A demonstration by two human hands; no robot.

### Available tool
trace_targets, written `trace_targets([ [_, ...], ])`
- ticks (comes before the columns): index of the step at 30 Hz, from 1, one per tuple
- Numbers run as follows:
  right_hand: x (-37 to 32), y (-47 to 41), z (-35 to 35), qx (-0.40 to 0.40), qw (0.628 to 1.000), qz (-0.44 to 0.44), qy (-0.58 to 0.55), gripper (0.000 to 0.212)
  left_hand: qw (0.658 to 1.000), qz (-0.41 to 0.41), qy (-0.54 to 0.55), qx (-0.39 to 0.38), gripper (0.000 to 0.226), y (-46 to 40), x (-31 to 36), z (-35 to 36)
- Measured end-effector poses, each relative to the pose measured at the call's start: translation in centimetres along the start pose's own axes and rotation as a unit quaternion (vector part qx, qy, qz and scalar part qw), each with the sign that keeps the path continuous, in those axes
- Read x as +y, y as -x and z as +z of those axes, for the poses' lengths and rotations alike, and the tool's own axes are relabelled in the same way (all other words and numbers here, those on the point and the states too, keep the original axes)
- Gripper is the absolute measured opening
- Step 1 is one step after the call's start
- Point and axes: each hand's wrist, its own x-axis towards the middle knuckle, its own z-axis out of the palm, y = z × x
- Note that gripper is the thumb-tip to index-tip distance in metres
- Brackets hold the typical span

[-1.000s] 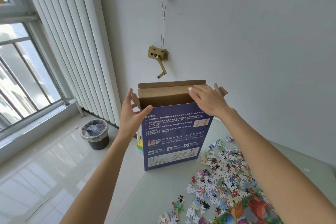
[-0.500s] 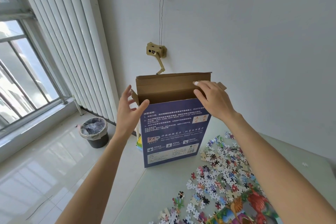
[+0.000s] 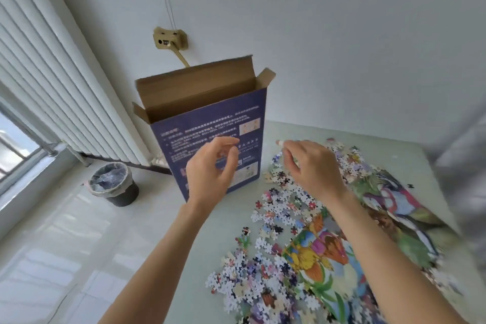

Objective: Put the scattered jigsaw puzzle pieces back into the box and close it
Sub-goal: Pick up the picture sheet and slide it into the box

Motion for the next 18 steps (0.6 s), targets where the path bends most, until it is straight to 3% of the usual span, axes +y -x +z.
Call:
trace_targets([
  [3,2.0,8.8,-0.8,-0.061,0.987,0.151,0.001,0.017,0.964,0.006,-0.033,-0.263,0.021,2.7,0.9,6.7],
  [5,2.3,12.9,-0.7,-0.091,0.971,0.223,0.005,0.028,0.927,-0.013,-0.052,-0.372,0.028,3.7,-0.1,9.0],
  [7,3.7,19.6,-1.9,-0.114,0.929,0.351,0.013,0.036,0.876,-0.031,-0.050,-0.479,0.035,6.4,0.6,14.2],
  [10,5.8,27.2,-2.9,-0.129,0.860,0.493,-0.004,0.040,0.846,-0.098,-0.025,-0.524,0.042,9.4,1.2,20.1],
  [13,7.8,31.2,-3.4,-0.151,0.818,0.555,-0.019,0.043,0.834,-0.167,-0.060,-0.523,0.056,11.3,1.0,24.6],
  [18,11.6,32.7,-2.2,-0.182,0.827,0.532,-0.011,0.046,0.815,-0.202,-0.199,-0.505,0.085,14.2,-1.9,27.1],
])
